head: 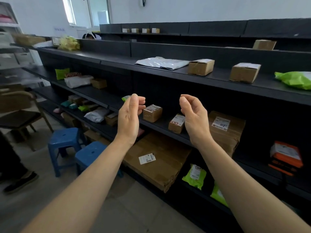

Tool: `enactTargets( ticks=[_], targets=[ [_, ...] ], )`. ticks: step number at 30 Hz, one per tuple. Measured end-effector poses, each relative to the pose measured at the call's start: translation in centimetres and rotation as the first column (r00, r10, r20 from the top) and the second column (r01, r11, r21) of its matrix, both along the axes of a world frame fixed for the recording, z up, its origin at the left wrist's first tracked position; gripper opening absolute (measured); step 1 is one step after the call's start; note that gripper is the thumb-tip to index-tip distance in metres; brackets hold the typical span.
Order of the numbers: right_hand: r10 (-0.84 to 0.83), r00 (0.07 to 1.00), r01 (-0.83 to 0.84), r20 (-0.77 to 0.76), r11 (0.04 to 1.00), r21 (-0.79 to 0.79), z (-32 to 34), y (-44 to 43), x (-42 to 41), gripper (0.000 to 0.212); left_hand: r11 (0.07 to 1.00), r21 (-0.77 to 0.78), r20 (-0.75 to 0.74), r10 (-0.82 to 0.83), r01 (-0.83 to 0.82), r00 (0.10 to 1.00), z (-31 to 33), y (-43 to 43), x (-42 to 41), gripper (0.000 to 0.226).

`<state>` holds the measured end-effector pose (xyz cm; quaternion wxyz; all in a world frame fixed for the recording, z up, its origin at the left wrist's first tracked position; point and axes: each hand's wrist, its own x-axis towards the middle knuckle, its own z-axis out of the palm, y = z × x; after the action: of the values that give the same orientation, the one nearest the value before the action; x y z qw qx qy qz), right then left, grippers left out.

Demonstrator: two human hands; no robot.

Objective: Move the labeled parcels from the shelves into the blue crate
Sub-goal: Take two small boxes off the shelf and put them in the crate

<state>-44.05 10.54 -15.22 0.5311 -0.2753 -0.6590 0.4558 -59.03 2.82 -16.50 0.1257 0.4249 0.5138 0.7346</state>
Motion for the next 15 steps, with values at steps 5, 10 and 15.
enactTargets(
  ticks=[5, 10, 15],
  targets=[
    [-0.001, 1.000, 0.001, 0.008, 0.999, -0.033, -1.6, 4.5, -2.9, 0.031, 0.999, -0.036, -0.028, 0.011, -0.012, 1.000, -0.8, 4.2, -2.9, 0.035],
    [-0.020, 1.000, 0.020, 0.001, 0.996, -0.083, -3.4, 10.7, -6.7, 0.031, 0.996, -0.084, -0.110, 0.012, -0.021, 0.994, -1.7, 10.9, -6.7, 0.037],
    [-0.056, 0.998, 0.059, 0.030, 0.991, -0.118, -4.4, 17.4, -10.0, 0.034, 0.986, -0.161, -0.132, 0.014, -0.036, 0.991, -2.3, 17.4, -10.5, 0.036]
  ],
)
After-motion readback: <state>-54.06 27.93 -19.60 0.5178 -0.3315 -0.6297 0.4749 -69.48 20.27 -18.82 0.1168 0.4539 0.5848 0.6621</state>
